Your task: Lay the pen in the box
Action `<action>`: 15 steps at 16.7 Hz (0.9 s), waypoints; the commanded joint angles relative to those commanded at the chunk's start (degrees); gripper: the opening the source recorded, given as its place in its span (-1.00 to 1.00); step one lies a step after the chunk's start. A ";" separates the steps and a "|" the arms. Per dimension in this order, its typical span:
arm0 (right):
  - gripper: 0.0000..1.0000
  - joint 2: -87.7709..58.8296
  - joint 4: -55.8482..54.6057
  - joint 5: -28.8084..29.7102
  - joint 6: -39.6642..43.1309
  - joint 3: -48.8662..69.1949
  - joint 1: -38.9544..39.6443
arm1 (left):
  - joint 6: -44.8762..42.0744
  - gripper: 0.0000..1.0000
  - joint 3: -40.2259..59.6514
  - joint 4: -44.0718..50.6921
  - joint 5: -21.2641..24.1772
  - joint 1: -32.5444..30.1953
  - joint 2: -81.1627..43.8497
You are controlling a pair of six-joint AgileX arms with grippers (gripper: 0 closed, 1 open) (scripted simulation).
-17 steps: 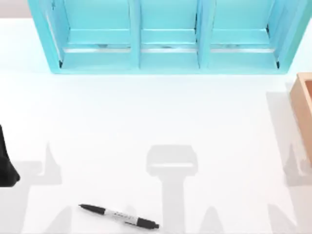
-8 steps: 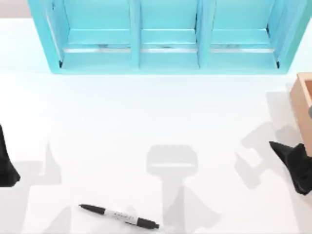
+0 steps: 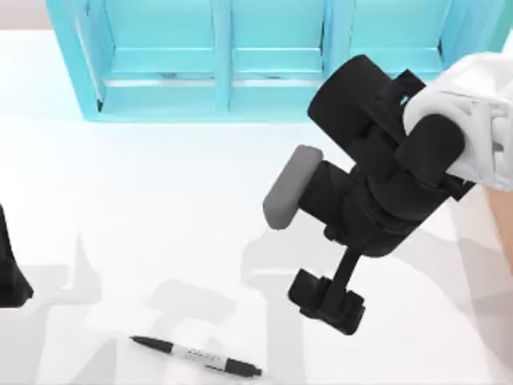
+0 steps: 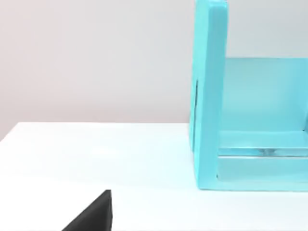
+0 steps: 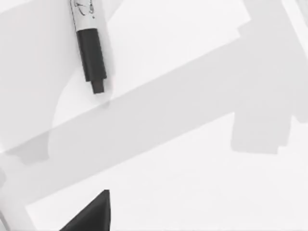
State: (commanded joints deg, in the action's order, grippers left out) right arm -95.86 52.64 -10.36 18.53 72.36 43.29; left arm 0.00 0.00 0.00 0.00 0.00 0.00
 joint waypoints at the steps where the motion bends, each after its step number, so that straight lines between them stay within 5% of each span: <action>1: 1.00 -4.76 2.98 -0.11 0.27 4.42 1.98 | 0.00 1.00 0.00 0.00 0.00 0.00 0.00; 9: 1.00 -30.84 19.66 0.91 -1.05 33.80 11.97 | 0.00 1.00 0.00 0.00 0.00 0.00 0.00; 15: 1.00 -36.01 23.19 1.83 -2.38 42.43 13.84 | 0.00 1.00 0.00 0.00 0.00 0.00 0.00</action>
State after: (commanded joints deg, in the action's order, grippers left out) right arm -131.87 75.82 -8.53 16.15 114.79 57.12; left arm 0.00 0.00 0.00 0.00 0.00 0.00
